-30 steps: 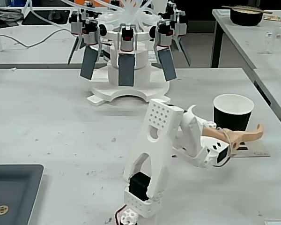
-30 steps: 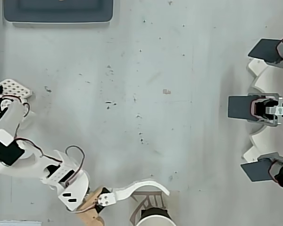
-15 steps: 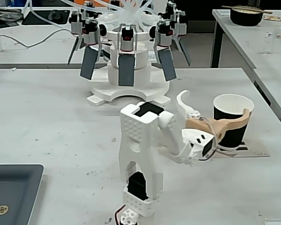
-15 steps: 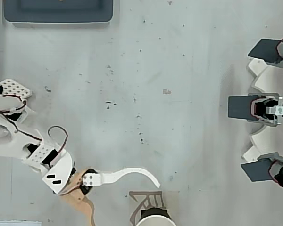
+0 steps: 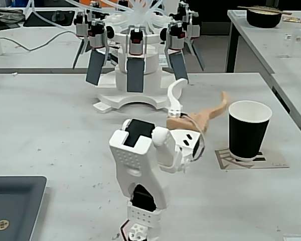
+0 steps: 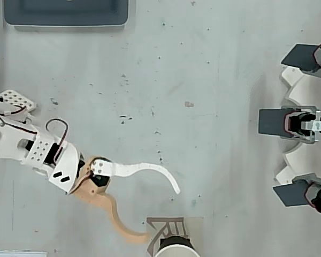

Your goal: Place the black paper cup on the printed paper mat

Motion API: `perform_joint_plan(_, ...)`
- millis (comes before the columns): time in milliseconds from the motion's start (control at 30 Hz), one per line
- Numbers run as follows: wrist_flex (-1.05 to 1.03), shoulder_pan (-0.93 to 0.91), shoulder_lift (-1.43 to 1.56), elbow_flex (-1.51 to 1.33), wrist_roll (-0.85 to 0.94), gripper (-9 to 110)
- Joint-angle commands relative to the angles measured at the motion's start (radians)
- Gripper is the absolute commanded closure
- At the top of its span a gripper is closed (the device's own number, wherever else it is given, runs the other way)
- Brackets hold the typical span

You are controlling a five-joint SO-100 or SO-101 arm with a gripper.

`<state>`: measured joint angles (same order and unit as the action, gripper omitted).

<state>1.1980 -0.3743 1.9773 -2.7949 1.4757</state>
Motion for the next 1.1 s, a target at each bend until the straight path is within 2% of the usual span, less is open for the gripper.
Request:
perform_joint_plan(0, 0.018, 0.064, 0.071, -0.009, 0.008, 79)
perform_joint_plan(600, -0.009, 0.394, 0.058, 0.011, 0.077, 81)
perform_joint_plan(833, -0.153, 0.443, -0.025, 0.147, 0.112, 81)
perform_joint_plan(1067, -0.166, 0.457, -0.186, 0.318, 0.12, 82)
